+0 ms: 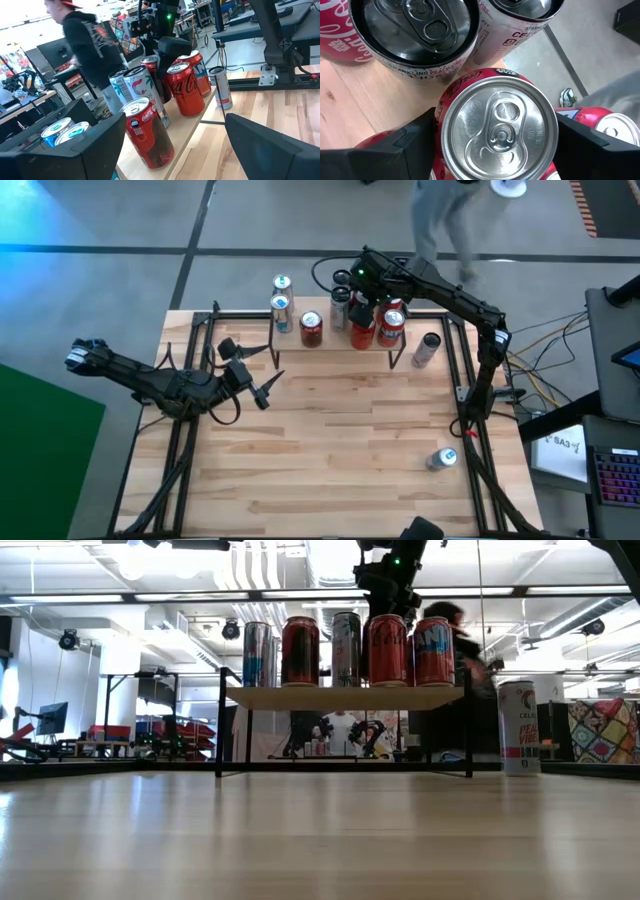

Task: Place canned beverage on shelf
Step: Put the red soda can on the shelf

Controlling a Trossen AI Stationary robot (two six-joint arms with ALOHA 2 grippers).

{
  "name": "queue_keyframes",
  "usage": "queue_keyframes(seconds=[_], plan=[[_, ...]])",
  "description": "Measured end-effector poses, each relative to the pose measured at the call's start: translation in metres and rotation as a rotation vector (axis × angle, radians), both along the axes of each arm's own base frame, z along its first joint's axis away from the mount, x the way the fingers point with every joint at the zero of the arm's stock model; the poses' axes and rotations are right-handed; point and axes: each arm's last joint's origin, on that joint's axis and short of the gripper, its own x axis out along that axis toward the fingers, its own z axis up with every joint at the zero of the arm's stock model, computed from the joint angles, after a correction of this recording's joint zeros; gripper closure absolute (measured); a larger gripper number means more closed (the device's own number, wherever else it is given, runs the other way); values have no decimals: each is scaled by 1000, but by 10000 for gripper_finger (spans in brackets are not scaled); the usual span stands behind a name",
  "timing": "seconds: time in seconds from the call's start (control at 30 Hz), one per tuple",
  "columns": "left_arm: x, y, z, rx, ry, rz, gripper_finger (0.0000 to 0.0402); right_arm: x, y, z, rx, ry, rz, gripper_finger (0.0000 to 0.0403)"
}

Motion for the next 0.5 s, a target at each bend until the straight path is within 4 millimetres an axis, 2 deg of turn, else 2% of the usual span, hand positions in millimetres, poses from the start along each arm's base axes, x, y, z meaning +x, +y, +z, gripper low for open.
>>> queue_keyframes(seconds=[0.5], plan=[[0, 0, 0, 0, 0, 0, 77, -1, 1, -1, 10, 7, -10, 106]])
